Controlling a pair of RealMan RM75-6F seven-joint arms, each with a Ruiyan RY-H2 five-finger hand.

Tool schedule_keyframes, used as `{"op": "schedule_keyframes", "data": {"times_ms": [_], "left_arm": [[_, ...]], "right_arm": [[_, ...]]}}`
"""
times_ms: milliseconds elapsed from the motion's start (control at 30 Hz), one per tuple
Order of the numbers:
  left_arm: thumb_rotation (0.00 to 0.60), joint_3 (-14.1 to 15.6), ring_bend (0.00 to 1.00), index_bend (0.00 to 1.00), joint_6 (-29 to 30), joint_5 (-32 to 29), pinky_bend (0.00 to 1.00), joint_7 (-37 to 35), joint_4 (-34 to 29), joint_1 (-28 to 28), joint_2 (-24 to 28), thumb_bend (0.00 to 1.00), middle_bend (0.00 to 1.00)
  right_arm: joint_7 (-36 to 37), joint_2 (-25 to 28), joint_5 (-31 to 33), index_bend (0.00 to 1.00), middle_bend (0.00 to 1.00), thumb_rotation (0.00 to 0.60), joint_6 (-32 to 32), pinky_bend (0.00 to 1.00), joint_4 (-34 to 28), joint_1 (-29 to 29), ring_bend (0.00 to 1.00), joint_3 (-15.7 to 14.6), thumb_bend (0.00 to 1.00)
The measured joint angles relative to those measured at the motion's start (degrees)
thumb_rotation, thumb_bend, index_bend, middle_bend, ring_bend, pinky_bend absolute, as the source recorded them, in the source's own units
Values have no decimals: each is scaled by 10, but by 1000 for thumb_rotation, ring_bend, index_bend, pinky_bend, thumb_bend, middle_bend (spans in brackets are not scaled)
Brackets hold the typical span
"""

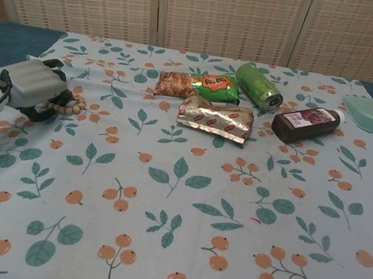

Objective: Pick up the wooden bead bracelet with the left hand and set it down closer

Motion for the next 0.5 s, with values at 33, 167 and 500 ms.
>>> {"op": "schedule_keyframes", "data": {"times_ms": [33,167,500], "left_arm": [[600,-1,186,424,-3,-2,0,6,-7,-1,4,491,450],[600,-3,187,422,-18,-9,0,40,-41,-6,23,491,437],[600,-15,197,465,-52,-52,0,165,-127,-12,66,492,477]], "right_arm": [[1,0,-1,0,0,321,0,0,0,0,0,0,148],[3,2,-3,0,0,320,1,0,0,0,0,-1,148],[6,3,-5,0,0,320,2,0,-1,-1,0,-3,149]]}}
